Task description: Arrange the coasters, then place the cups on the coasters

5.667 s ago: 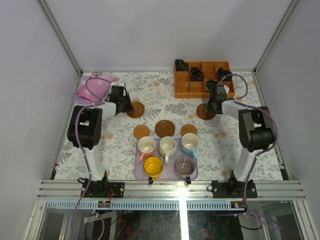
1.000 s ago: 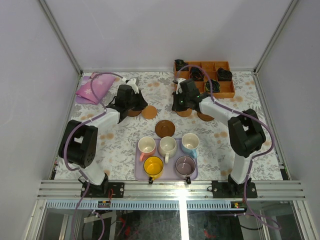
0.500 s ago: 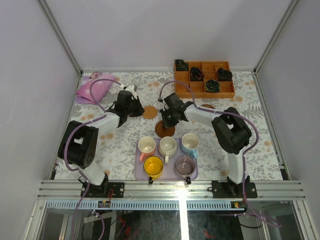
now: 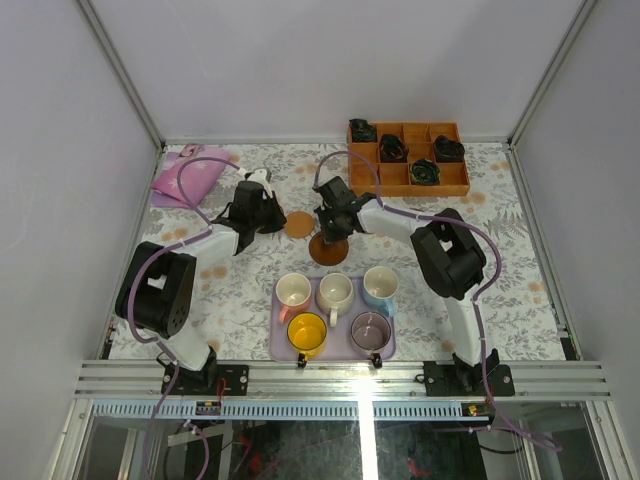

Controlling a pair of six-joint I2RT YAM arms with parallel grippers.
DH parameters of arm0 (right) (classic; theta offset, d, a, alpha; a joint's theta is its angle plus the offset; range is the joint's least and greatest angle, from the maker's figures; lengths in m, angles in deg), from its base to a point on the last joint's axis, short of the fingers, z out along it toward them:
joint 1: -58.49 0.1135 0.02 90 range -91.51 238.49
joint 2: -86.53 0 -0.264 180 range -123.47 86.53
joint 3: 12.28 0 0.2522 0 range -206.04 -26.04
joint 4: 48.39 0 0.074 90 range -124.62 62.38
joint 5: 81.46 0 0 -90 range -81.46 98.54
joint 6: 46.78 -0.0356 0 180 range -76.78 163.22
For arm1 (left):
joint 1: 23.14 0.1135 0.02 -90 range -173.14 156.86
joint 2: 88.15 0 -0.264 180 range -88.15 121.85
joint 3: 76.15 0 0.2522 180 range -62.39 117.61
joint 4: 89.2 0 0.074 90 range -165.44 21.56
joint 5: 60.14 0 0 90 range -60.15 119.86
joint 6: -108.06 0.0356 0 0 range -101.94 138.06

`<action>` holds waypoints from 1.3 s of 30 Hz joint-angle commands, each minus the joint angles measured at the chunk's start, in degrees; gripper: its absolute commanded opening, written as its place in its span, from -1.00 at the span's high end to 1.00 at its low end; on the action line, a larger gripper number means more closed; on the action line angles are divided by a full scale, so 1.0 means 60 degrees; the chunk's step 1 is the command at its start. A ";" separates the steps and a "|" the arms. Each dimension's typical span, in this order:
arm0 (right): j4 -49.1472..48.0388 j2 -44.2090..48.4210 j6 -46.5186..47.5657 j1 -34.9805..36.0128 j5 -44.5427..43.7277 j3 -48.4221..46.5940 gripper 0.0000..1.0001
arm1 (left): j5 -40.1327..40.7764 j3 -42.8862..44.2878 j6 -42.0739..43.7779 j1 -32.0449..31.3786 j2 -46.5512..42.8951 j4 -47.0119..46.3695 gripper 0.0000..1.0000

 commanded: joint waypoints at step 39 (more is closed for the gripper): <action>0.0060 -0.1256 0.0846 -0.1344 0.0220 -0.2254 1.00 | 0.0251 0.1130 -0.0058 0.1313 0.1542 -0.0237 0.77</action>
